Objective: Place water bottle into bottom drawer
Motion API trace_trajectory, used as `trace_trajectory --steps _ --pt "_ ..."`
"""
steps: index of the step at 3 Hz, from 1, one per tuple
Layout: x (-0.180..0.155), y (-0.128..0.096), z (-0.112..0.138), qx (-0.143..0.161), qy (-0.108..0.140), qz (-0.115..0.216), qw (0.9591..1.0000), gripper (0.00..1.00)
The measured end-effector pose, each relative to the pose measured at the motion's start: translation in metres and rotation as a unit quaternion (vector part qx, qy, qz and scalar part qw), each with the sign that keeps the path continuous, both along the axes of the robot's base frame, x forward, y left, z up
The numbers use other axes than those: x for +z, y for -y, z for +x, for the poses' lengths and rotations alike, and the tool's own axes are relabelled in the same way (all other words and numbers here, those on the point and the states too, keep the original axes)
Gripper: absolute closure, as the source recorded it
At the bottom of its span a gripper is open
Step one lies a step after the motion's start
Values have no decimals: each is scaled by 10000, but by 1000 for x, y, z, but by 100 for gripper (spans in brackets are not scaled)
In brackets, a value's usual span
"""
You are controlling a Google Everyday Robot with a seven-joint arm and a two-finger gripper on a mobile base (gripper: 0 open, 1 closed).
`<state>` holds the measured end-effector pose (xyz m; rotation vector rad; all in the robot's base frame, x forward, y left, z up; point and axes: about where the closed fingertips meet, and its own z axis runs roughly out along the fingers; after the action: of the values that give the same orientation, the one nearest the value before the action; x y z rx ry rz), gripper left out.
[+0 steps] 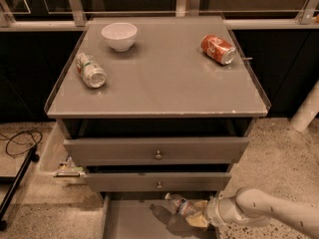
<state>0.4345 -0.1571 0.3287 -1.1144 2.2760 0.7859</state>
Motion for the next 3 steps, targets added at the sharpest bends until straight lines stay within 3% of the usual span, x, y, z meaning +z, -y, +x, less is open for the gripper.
trace_trajectory --steps 1,2,3 --pt "-45 -5 19 -79 -18 40 10000 100" --pt "-83 -10 25 8 17 299 9996 100" --pt "-113 -17 22 274 97 609 9977 100"
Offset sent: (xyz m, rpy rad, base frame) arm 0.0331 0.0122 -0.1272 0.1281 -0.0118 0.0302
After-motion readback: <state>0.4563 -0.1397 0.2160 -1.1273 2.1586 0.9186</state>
